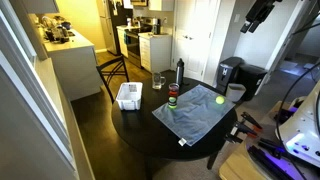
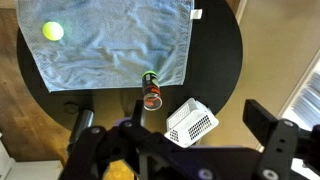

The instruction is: Put the tennis ball into the tennis ball canister

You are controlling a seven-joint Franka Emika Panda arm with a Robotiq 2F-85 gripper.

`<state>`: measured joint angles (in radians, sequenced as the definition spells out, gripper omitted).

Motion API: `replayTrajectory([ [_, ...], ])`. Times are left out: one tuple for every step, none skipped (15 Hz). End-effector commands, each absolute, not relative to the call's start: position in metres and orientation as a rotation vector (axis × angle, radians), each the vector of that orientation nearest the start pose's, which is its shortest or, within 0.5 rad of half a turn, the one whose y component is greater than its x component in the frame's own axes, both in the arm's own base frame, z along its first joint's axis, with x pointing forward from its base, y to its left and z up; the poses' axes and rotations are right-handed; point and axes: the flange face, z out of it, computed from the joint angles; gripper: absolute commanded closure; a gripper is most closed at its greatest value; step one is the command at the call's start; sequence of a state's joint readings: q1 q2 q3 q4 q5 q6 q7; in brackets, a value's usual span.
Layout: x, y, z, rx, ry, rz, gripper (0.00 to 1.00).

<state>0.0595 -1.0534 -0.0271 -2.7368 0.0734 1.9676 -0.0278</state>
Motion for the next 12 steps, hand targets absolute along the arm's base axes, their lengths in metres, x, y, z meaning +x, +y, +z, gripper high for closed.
replayTrajectory([
  [0.271, 0.013, 0.523, -3.014, -0.078, -0.428, 0.00],
  [0.271, 0.013, 0.523, -3.014, -0.078, -0.428, 0.00],
  [0.271, 0.013, 0.523, -3.014, -0.078, -0.428, 0.00],
  [0.271, 0.013, 0.523, -3.014, -0.078, -0.428, 0.00],
  [0.271, 0.013, 0.523, -3.014, -0.078, -0.428, 0.00],
  [0.271, 0.013, 0.523, -3.014, -0.078, -0.428, 0.00],
  [0.271, 0.011, 0.523, -3.006, -0.076, -0.435, 0.00],
  [0.271, 0.006, 0.525, -2.979, -0.065, -0.445, 0.00],
  [0.271, 0.001, 0.525, -2.973, -0.052, -0.438, 0.00],
  [0.271, -0.008, 0.526, -2.959, -0.032, -0.439, 0.00],
  [0.270, -0.016, 0.527, -2.945, -0.008, -0.435, 0.00],
  [0.269, -0.030, 0.529, -2.915, 0.027, -0.424, 0.00],
])
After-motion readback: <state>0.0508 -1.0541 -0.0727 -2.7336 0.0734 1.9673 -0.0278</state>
